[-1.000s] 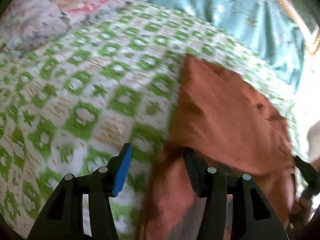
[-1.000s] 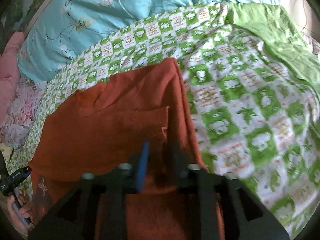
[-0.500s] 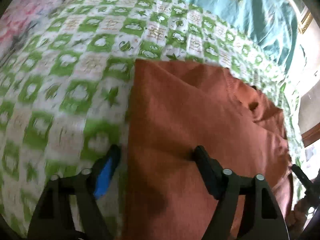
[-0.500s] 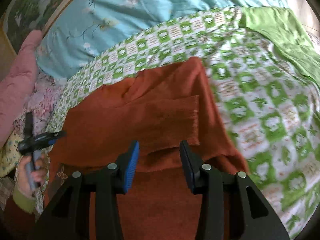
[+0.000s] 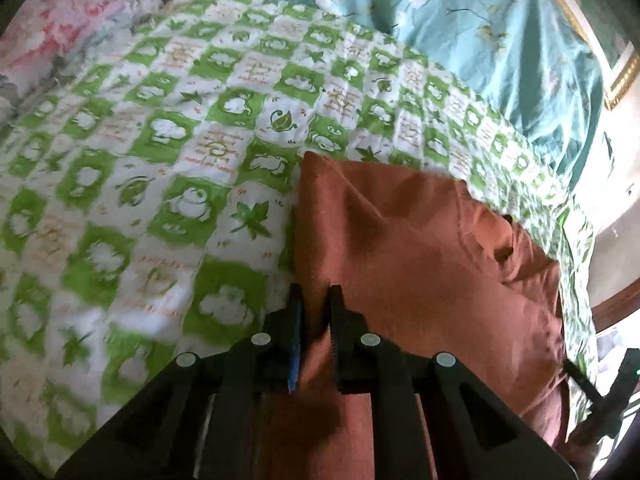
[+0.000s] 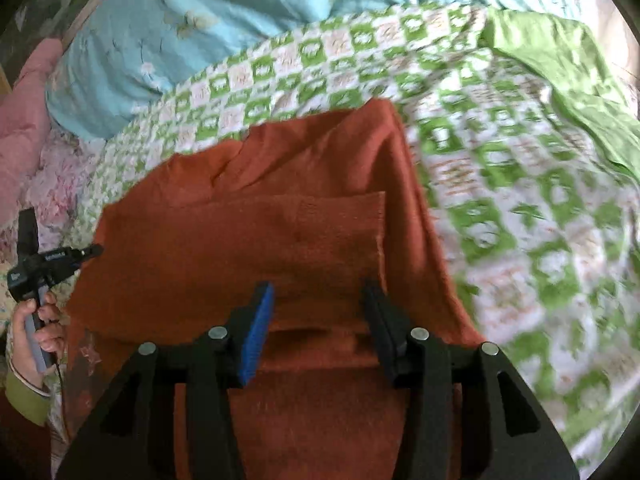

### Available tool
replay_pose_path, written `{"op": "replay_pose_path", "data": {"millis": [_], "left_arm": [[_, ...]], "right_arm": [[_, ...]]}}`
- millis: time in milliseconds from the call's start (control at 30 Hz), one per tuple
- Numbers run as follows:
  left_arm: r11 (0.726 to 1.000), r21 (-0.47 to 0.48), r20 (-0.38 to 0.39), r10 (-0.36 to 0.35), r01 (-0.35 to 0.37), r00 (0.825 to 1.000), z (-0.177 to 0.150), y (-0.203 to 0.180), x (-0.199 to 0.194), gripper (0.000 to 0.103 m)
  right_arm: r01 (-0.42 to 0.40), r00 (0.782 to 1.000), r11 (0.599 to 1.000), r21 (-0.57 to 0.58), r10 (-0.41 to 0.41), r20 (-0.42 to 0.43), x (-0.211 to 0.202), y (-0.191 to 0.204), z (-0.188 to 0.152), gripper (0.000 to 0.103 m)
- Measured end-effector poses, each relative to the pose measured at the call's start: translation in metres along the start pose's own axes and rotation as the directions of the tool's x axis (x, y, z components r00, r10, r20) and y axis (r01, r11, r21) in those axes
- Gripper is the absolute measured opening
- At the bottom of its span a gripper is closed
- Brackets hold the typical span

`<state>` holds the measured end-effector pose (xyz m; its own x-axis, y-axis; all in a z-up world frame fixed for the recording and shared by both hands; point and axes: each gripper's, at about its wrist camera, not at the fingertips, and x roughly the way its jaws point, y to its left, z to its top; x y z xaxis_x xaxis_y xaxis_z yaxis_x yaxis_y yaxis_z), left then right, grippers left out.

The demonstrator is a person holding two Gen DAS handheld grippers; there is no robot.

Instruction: Fold small clothes

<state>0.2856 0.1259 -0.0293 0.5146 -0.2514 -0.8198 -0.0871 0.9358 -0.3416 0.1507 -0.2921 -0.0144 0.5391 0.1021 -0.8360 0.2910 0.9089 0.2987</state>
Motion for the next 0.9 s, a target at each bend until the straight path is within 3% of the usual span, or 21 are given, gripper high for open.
{"op": "replay_pose_path", "data": {"millis": [233,533,633,900], "left_arm": [[0.997,0.074,0.027,-0.014,0.012,1.0,-0.077,-0.008,-0.074,0.034],[0.99,0.138,-0.044,-0.037,0.042,0.998,-0.189,-0.001,-0.135,0.038],[0.988,0.155,-0.043,-0.021,0.027,0.999,-0.212,0.0,-0.147,0.042],[0.985,0.174,-0.071,0.016,-0.003,0.997,-0.269,0.016,-0.171,0.042]], "right_arm": [[-0.093,0.995,0.995,-0.025,0.094,0.015,-0.055,-0.003,-0.027,0.058],[-0.137,0.991,0.99,0.018,0.137,-0.003,-0.104,-0.023,-0.093,0.059],[-0.146,0.989,0.989,0.035,0.146,-0.003,-0.121,-0.032,-0.11,0.059],[-0.079,0.996,0.996,0.041,0.081,-0.035,-0.155,-0.05,-0.153,0.059]]}}
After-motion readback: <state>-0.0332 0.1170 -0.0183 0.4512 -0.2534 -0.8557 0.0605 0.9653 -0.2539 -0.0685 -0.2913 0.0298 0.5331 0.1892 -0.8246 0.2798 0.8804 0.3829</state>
